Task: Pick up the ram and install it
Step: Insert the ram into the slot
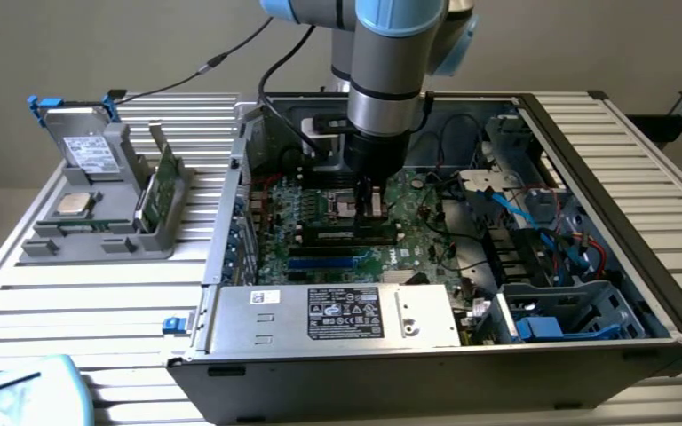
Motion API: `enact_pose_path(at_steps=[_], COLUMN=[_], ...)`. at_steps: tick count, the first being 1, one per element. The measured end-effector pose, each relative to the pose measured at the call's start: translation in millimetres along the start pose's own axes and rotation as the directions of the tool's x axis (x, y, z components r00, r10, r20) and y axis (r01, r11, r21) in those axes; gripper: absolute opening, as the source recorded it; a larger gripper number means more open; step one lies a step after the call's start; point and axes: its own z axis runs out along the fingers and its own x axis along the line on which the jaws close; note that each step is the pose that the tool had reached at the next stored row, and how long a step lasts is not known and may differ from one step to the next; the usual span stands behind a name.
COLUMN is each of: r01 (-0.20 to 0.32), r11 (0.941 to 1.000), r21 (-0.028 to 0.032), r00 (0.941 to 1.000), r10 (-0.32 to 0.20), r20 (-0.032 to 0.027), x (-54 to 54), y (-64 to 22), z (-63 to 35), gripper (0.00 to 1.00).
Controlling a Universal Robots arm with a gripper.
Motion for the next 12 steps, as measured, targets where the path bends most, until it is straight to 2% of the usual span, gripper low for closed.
enact_pose_path(at_steps=[7, 9, 10, 12], r01=[0.000, 0.000, 0.000, 0.000], r11=[1.0000, 1.0000, 1.0000, 1.0000], r21=[0.0000, 0.0000, 0.0000, 0.0000], r00=[1.0000, 1.0000, 1.0000, 1.0000], r10=[0.000, 0.000, 0.000, 0.000], r20=[0.0001, 0.0001, 0.0000, 0.0000], x=[0.0, 0.0, 0.0, 0.0], y=[0.0, 0.0, 0.0, 0.0], z=[0.0, 0.0, 0.0, 0.0], gripper=[0.15, 0.28, 0.28, 0.39])
